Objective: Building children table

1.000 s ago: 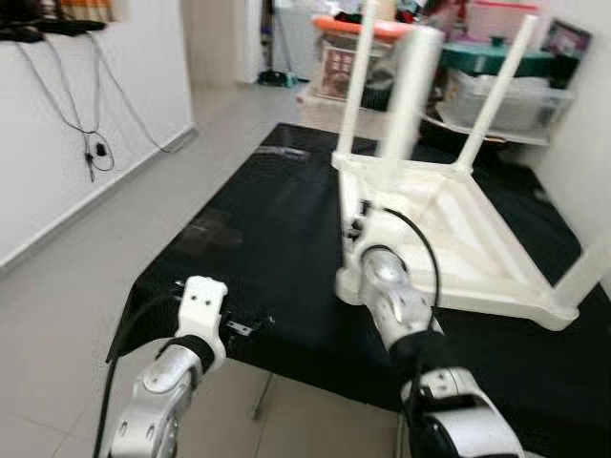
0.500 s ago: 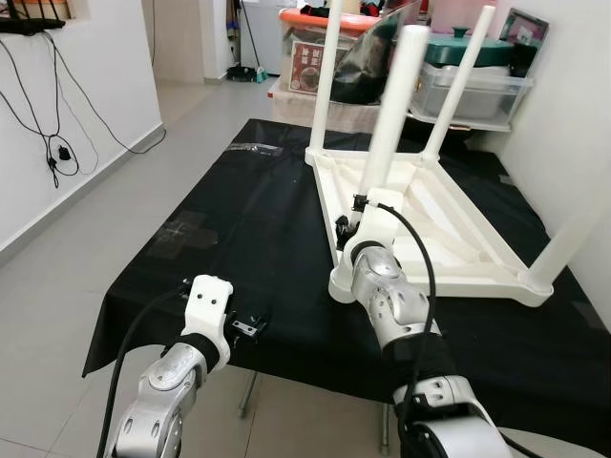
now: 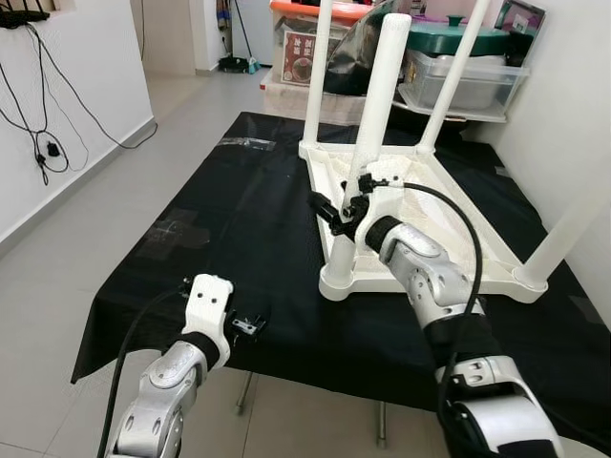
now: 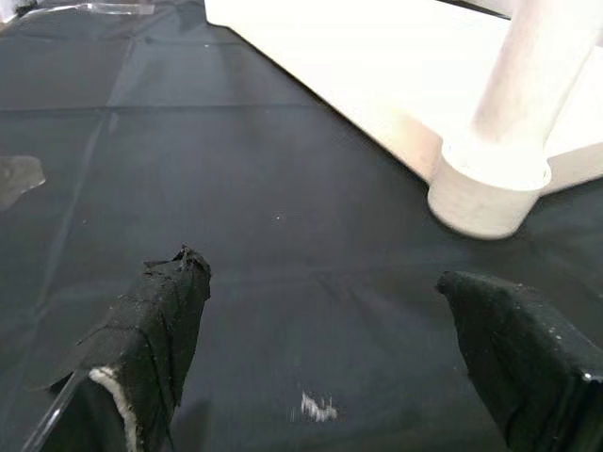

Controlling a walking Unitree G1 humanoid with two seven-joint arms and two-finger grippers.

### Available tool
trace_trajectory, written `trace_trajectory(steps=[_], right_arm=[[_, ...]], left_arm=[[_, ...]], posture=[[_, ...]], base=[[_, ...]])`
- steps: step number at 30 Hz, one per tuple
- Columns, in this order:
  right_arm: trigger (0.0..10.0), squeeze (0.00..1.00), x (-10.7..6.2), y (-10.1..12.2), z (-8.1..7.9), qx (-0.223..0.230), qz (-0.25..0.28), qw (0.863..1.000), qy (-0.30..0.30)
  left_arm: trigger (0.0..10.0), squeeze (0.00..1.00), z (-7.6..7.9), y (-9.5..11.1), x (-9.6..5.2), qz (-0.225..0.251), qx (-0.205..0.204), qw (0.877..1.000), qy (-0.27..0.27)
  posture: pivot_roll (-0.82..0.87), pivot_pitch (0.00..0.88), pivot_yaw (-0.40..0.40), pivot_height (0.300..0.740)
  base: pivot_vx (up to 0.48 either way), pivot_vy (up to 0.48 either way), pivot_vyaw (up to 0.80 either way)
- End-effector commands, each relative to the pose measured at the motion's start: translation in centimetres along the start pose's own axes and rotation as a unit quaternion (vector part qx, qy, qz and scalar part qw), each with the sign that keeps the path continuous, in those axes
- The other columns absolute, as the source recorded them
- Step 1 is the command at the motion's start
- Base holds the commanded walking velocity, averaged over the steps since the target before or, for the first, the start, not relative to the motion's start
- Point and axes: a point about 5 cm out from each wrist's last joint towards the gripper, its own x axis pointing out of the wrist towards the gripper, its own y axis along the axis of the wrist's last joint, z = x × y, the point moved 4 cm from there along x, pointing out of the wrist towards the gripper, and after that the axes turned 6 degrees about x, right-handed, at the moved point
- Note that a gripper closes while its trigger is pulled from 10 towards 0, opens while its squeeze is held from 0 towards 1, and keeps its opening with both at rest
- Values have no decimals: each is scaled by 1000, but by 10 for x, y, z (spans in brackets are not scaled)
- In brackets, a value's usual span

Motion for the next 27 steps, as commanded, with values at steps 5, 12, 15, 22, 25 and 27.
trace_trajectory(steps=[5,12,15,22,25,27], right_arm=[[0,0,24,-44,-11,33,-86,994,-59],[0,0,-28,-85,44,147,-97,860,-478],[0,0,-25,-79,30,146,-88,867,-468],[10000,1000,10,-60,-22,178,-77,931,-310],[10000,1000,16,-41,-30,168,-45,959,-224],[10000,1000,15,-35,-30,152,-41,965,-211]], left_arm=[[10000,0,2,-6,-6,-8,0,1000,-1],[10000,0,7,-1,-2,-2,-2,1000,-6],[10000,0,7,-2,-3,-4,-1,1000,-7],[10000,0,8,-3,-2,-7,3,1000,-14],[10000,0,7,0,1,-3,0,1000,-11],[10000,0,6,1,0,-1,-2,1000,-10]], posture=[[103,0,-111,740],[107,0,-104,740],[105,0,-103,740],[92,0,-92,740],[98,0,-96,740],[97,0,-96,740]], base=[[0,0,0],[0,0,0],[0,0,0],[0,0,0],[0,0,0],[0,0,0]])
